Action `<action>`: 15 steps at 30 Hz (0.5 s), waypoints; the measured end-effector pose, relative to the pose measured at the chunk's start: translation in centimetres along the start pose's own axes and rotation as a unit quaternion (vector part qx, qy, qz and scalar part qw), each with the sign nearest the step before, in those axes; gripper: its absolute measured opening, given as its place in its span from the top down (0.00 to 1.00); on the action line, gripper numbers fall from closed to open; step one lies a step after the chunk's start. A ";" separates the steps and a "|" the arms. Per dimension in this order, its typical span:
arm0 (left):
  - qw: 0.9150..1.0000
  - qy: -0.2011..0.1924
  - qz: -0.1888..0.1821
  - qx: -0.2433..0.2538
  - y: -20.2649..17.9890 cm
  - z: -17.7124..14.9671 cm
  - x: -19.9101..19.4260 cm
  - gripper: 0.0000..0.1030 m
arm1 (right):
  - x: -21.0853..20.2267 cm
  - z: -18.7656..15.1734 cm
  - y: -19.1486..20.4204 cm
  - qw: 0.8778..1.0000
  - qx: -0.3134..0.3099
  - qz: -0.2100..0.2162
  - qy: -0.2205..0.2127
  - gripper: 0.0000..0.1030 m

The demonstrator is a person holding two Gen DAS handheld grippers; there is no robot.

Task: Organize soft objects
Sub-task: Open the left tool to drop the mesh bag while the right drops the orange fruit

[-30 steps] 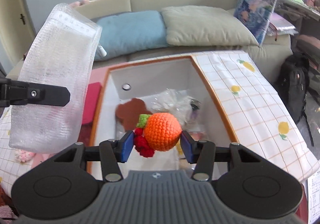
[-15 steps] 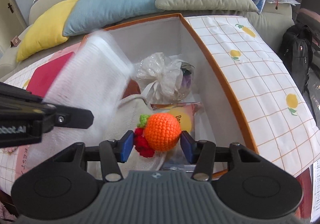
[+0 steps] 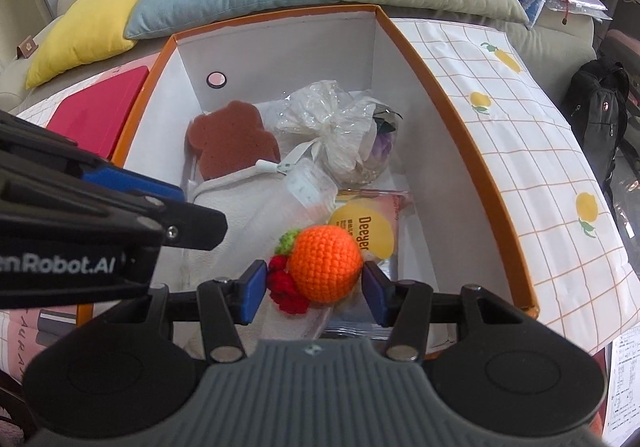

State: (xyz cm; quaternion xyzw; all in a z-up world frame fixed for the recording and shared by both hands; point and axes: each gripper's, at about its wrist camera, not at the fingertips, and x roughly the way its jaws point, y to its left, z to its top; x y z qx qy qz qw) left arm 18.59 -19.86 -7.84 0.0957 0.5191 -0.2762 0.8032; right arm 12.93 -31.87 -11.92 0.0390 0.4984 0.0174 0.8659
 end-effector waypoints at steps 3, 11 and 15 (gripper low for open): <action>1.000 -0.012 -0.004 -0.007 0.1 0.0 -0.8 0.42 | -0.3 0.0 0.5 1.000 -0.010 -0.017 -0.001 0.33; 0.996 -0.073 -0.032 -0.027 0.9 -0.8 -4.6 0.24 | -2.3 -0.1 0.9 0.999 -0.023 -0.025 0.003 0.26; 0.991 -0.122 -0.040 -0.034 1.4 -1.7 -7.1 0.20 | -4.1 0.0 0.9 0.999 -0.017 -0.033 -0.009 0.21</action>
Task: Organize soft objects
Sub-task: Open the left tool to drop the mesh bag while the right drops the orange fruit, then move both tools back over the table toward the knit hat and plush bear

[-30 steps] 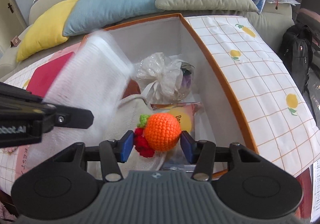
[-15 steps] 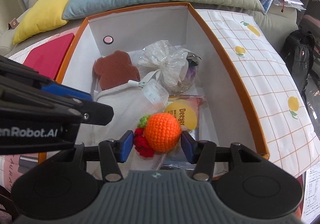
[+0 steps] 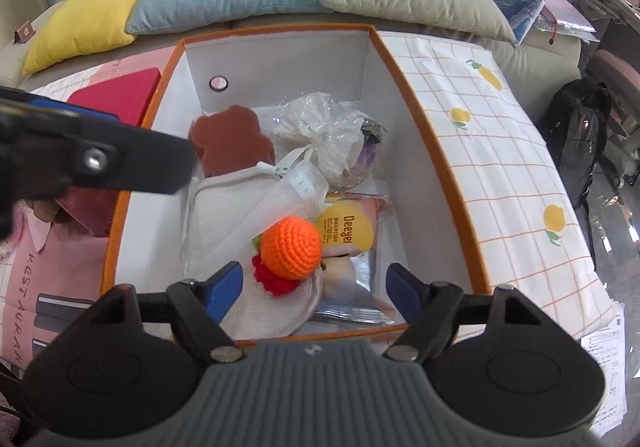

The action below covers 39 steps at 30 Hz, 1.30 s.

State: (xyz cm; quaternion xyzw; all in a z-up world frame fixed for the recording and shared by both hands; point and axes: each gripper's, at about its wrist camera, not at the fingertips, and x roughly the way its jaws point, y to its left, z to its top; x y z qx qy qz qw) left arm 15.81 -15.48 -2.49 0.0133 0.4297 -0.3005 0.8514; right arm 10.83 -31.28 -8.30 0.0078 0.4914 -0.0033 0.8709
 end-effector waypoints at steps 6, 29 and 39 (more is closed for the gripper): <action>0.997 -0.071 0.019 0.012 0.6 -1.2 -3.7 0.20 | -3.3 0.3 0.5 0.999 0.026 -0.009 -0.045 0.18; 0.978 -0.067 0.172 -0.096 11.8 -11.4 -11.2 0.19 | -3.6 -2.0 12.9 0.994 -0.020 0.091 -0.056 0.15; 0.963 -0.054 0.197 -0.176 16.6 -14.4 -12.4 0.19 | -1.8 -2.7 19.3 0.985 -0.133 0.098 -0.043 0.15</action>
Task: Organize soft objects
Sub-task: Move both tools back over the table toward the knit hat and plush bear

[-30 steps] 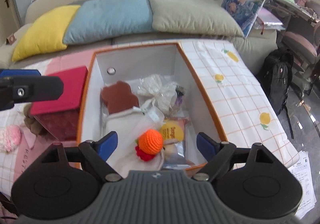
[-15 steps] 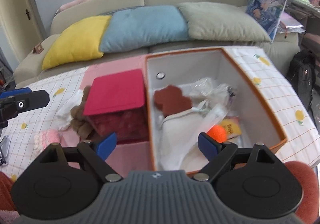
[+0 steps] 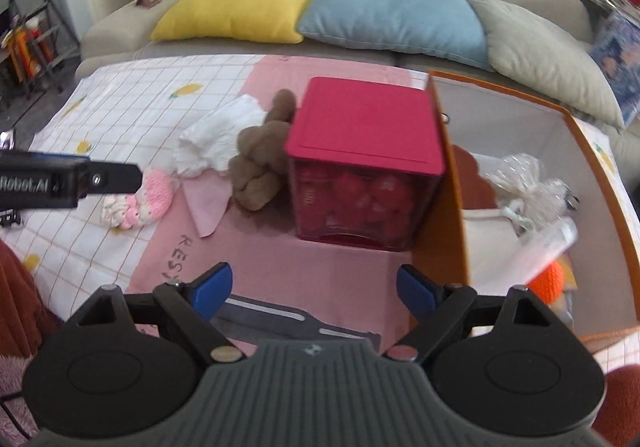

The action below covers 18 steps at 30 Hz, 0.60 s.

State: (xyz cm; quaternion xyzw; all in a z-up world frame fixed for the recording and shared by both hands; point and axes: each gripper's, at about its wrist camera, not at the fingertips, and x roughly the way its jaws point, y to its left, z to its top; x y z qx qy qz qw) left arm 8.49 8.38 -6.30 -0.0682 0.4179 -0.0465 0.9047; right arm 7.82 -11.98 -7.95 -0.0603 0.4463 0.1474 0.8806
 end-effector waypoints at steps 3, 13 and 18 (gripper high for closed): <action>1.000 0.005 0.002 -0.015 1.0 0.0 0.5 0.19 | 0.8 0.4 0.8 1.000 -0.018 0.002 -0.002 0.16; 0.998 0.018 0.034 -0.051 3.9 0.1 2.3 0.19 | 2.9 2.2 3.3 0.998 -0.040 0.049 -0.013 0.27; 0.995 0.037 0.068 -0.057 5.6 0.0 4.2 0.19 | 3.9 2.6 4.8 0.996 -0.065 0.067 -0.011 0.29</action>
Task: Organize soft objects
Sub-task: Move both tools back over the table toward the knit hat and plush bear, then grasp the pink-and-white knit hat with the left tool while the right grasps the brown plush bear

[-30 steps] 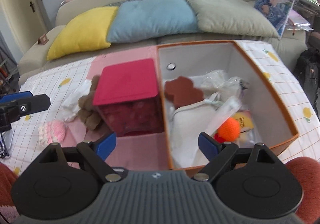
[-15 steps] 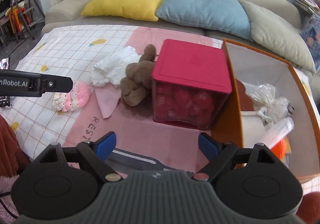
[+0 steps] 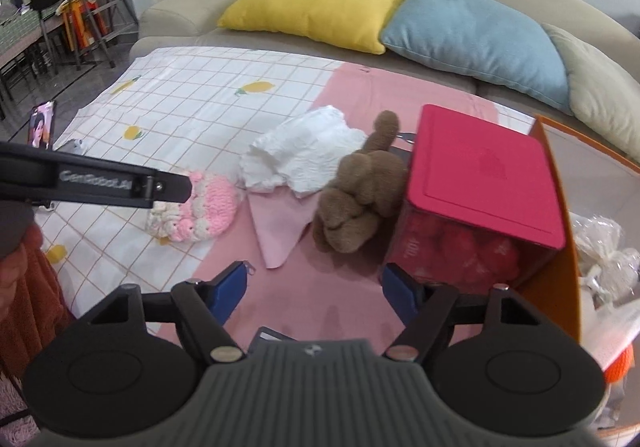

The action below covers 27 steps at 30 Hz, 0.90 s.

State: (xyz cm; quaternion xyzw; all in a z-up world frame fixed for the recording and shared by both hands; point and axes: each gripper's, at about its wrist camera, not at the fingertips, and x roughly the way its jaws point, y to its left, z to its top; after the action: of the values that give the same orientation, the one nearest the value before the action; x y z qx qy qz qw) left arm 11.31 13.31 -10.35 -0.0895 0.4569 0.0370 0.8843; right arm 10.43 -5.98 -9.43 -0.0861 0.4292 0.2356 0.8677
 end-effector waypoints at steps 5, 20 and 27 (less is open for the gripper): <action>1.000 0.016 0.005 0.013 0.2 -0.2 2.0 0.19 | 1.1 0.3 0.5 1.000 -0.015 0.014 0.004 0.34; 0.993 0.040 0.020 0.113 -1.6 -1.2 6.2 0.19 | 3.3 1.9 3.2 0.954 -0.264 -0.123 -0.069 0.37; 0.987 0.037 0.028 0.151 -2.0 -1.7 6.8 0.20 | 6.2 1.6 3.4 0.926 -0.341 -0.156 -0.053 0.34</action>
State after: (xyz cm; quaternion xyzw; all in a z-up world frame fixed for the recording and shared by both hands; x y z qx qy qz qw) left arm 14.14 10.86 -16.61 0.0568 0.4918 -0.0110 0.8688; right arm 13.10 -0.34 -13.13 -0.4298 0.2574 0.2333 0.8334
